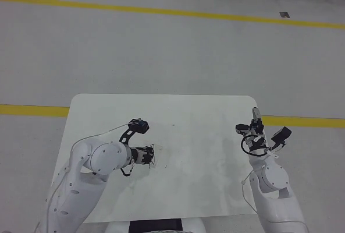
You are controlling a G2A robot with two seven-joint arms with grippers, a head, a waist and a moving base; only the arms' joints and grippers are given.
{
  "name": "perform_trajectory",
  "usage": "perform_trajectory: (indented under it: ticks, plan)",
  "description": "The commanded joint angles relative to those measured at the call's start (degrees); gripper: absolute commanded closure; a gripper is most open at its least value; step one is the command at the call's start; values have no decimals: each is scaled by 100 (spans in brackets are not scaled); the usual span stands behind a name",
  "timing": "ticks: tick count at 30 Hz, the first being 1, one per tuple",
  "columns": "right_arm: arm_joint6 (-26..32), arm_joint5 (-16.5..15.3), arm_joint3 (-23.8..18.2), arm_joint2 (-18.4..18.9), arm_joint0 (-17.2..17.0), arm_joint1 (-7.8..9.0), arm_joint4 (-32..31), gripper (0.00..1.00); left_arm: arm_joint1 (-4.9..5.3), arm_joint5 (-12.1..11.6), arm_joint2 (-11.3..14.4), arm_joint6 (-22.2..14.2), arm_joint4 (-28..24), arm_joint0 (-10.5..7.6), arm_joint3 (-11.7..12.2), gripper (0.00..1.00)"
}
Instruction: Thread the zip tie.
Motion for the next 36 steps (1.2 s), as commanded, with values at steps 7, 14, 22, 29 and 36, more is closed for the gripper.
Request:
perform_trajectory:
  ticks: [7,14,22,29,36]
  plan:
    - [0,0,0,0,0,0,0,0,338,-1106,-857,-157,-1497,287,92,100]
    - [0,0,0,0,0,0,0,0,872,-1811,-1445,-157,-2968,563,174,100]
    - [0,0,0,0,0,0,0,0,1520,-2408,-1382,-157,-4426,614,528,100]
    - [0,0,0,0,0,0,0,0,1919,-2523,-1070,-157,-5144,388,587,100]
    - [0,0,0,0,0,0,0,0,1919,-2523,-1070,-157,-5144,388,587,100]
